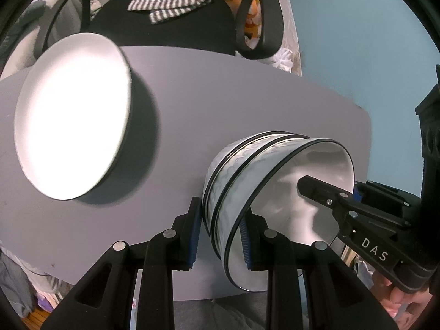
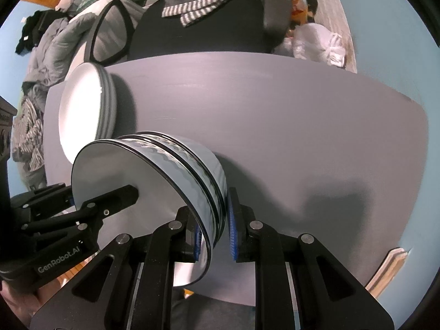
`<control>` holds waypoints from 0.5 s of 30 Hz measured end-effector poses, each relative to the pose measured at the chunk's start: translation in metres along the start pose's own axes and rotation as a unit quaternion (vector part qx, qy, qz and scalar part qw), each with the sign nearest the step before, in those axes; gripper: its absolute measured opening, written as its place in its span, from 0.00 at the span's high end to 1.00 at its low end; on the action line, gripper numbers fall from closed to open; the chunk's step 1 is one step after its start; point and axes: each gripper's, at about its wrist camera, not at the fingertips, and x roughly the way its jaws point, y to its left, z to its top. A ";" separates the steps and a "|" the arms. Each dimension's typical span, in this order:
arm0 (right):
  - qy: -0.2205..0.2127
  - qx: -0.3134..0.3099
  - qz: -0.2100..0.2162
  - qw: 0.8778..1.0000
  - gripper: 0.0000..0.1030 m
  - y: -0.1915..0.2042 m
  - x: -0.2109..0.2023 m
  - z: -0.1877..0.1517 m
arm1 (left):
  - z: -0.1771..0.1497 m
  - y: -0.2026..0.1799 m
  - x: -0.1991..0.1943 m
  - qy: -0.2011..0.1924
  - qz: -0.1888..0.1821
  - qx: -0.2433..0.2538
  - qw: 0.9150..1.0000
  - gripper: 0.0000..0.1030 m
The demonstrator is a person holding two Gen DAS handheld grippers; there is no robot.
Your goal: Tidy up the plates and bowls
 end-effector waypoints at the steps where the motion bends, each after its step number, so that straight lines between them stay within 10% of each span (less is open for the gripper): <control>1: -0.001 -0.002 -0.001 1.000 0.84 0.003 -0.001 0.000 | -0.001 0.004 -0.004 -0.003 0.000 -0.002 1.000 0.75; 15: -0.013 -0.035 -0.009 0.999 0.84 0.074 -0.006 0.026 | 0.000 0.065 -0.059 -0.037 -0.003 -0.023 0.999 0.75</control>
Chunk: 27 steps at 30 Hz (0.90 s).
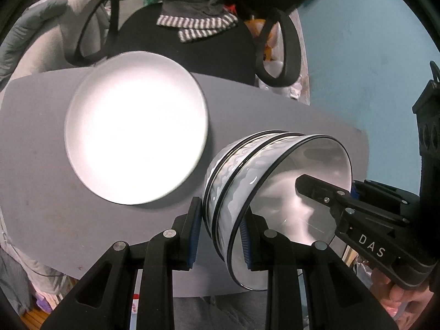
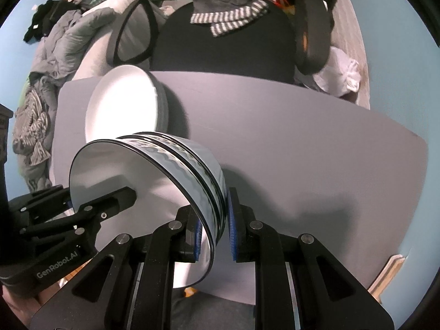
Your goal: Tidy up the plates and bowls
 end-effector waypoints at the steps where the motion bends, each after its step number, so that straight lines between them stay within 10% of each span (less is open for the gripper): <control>1: -0.001 -0.002 -0.001 1.000 0.84 0.004 0.000 0.001 | 0.001 0.003 -0.001 -0.002 0.000 -0.002 1.000 0.75; 27: 0.020 -0.038 -0.009 0.999 0.84 0.099 0.047 0.065 | 0.050 0.101 0.000 0.002 0.016 -0.042 0.999 0.75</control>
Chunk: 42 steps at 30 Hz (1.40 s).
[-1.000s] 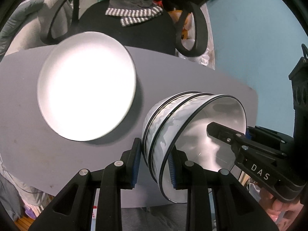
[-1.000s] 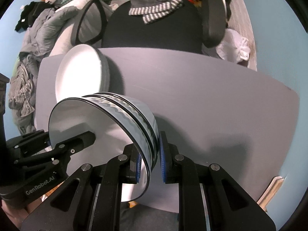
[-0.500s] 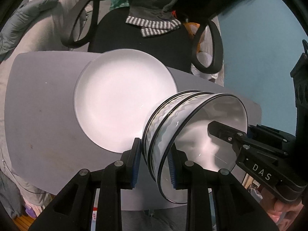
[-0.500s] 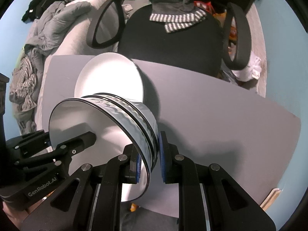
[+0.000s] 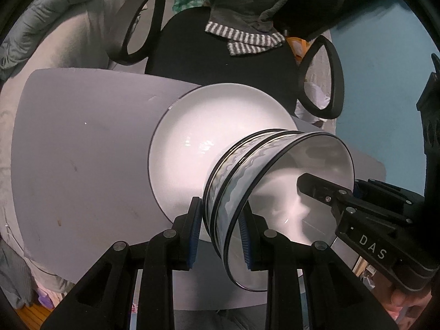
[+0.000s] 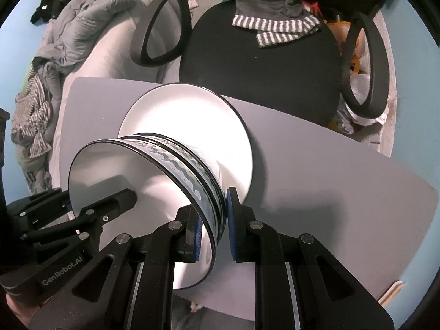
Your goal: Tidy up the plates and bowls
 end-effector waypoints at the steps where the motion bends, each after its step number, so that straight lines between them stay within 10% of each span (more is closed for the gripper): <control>1: 0.001 0.000 -0.001 1.000 0.84 0.002 0.002 0.003 | 0.002 0.003 0.001 0.000 0.000 -0.001 1.000 0.75; 30: -0.004 0.001 -0.042 0.999 0.83 0.018 0.013 0.014 | 0.006 0.019 0.009 -0.008 -0.007 0.028 1.000 0.59; 35: -0.033 -0.007 -0.068 0.997 0.54 0.024 -0.001 0.009 | 0.000 0.020 -0.007 -0.033 0.012 0.032 0.999 0.56; 42: -0.090 -0.006 -0.094 0.991 0.44 0.030 -0.042 -0.001 | -0.018 0.018 -0.048 -0.096 0.040 0.039 0.994 0.44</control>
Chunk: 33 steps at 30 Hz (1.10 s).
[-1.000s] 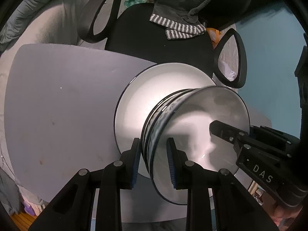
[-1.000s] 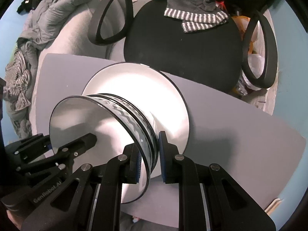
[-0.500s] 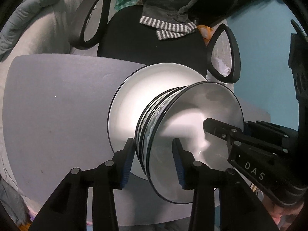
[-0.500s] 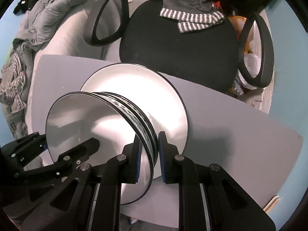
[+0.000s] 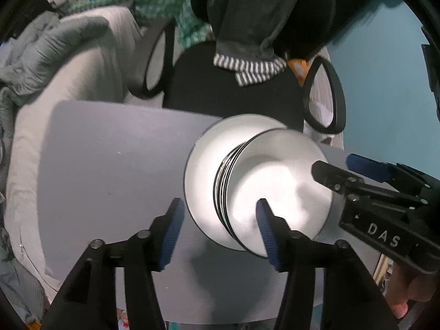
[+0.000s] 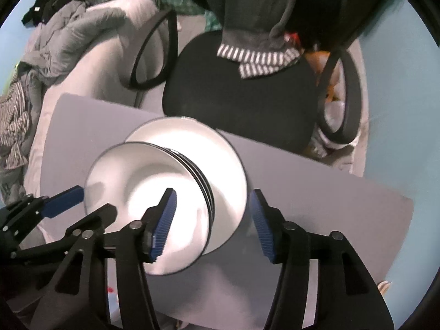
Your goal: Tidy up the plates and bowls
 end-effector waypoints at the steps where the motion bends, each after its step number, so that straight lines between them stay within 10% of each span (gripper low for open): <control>1: -0.011 0.000 -0.003 1.000 0.43 -0.001 -0.009 -0.001 | -0.002 0.000 -0.009 -0.012 0.000 -0.002 1.000 0.43; 33: -0.176 0.040 0.014 0.983 0.30 -0.009 -0.167 -0.091 | -0.096 -0.026 -0.182 -0.204 -0.008 0.026 0.979 0.16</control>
